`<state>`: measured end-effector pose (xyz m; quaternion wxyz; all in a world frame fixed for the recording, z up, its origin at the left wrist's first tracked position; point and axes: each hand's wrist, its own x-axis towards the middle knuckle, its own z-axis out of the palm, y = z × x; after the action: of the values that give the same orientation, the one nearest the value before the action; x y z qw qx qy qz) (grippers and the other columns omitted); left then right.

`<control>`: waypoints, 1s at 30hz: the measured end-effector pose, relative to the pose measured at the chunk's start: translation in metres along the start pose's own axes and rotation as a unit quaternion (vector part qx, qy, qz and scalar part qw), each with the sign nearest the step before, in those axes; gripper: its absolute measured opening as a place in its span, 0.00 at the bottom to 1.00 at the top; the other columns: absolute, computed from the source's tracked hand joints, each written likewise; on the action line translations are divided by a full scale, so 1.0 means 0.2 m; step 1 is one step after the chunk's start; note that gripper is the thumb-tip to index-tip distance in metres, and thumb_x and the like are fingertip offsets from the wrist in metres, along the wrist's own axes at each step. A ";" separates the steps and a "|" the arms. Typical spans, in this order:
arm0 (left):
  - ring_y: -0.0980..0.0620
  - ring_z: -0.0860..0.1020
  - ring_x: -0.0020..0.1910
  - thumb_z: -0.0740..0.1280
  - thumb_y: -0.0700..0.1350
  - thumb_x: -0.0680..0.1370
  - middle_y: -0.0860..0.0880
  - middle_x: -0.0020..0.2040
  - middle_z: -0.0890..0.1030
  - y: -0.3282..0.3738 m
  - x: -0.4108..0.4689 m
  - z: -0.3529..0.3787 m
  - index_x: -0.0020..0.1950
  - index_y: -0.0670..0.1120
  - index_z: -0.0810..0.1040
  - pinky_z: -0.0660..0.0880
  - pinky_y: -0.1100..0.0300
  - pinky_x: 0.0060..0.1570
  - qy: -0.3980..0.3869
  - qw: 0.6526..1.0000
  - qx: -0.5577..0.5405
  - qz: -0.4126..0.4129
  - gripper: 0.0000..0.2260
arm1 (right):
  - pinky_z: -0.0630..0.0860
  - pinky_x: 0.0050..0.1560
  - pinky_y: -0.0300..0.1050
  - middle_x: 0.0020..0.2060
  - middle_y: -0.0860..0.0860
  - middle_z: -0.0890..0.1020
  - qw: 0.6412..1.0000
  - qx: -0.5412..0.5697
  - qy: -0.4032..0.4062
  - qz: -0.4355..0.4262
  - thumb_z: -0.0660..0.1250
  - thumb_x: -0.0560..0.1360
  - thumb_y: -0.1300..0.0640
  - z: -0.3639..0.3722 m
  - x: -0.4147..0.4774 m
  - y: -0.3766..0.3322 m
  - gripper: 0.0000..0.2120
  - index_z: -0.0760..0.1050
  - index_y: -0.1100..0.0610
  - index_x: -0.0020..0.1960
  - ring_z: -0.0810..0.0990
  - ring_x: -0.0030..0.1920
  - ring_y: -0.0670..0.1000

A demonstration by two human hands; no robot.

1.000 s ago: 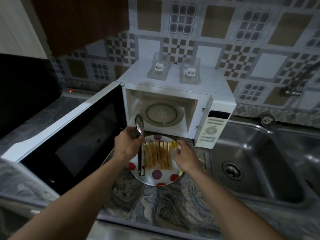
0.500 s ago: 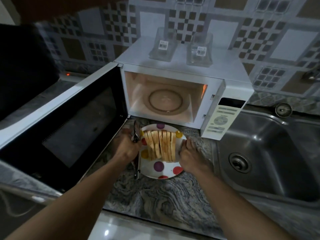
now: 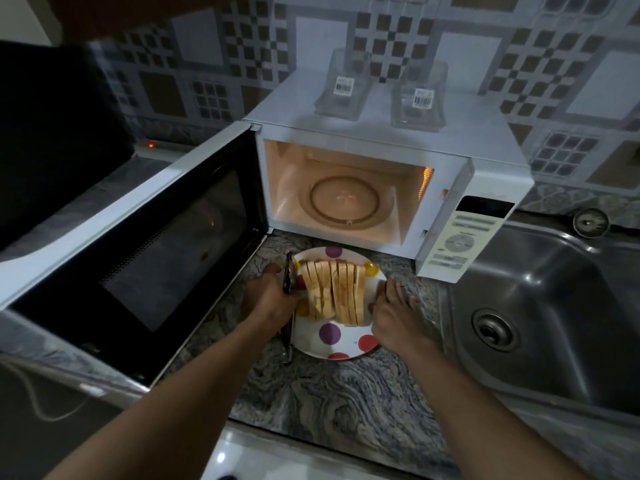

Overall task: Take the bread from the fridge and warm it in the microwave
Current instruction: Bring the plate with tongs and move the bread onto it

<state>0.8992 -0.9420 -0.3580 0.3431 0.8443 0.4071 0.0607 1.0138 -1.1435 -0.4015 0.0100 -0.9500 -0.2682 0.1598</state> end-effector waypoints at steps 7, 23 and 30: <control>0.48 0.79 0.48 0.69 0.51 0.75 0.50 0.50 0.79 0.00 0.01 0.05 0.51 0.54 0.74 0.78 0.54 0.48 -0.003 1.000 -0.013 0.008 0.08 | 0.46 0.77 0.62 0.80 0.59 0.38 1.000 -0.001 0.003 0.003 0.51 0.81 0.57 -0.02 -0.01 -0.01 0.32 0.42 0.63 0.80 0.37 0.79 0.56; 0.44 0.82 0.43 0.63 0.58 0.75 0.48 0.46 0.83 -0.12 0.11 0.03 0.54 0.57 0.79 0.74 0.59 0.40 0.097 0.995 0.030 0.002 0.11 | 0.45 0.77 0.62 0.80 0.58 0.41 1.000 0.013 0.011 0.000 0.50 0.84 0.56 -0.02 -0.03 -0.01 0.30 0.43 0.64 0.80 0.37 0.80 0.55; 0.46 0.81 0.49 0.74 0.47 0.71 0.50 0.49 0.84 -0.20 0.16 0.00 0.53 0.53 0.81 0.77 0.55 0.50 0.002 0.996 0.017 0.082 0.11 | 0.59 0.74 0.57 0.77 0.56 0.59 0.994 0.084 0.074 0.010 0.56 0.82 0.50 -0.04 -0.05 0.00 0.28 0.56 0.58 0.79 0.57 0.76 0.59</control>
<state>0.8943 -0.9008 -0.3895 0.3217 0.8806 0.3378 0.0837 1.0086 -1.1478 -0.3906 0.1084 -0.9576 -0.2430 0.1107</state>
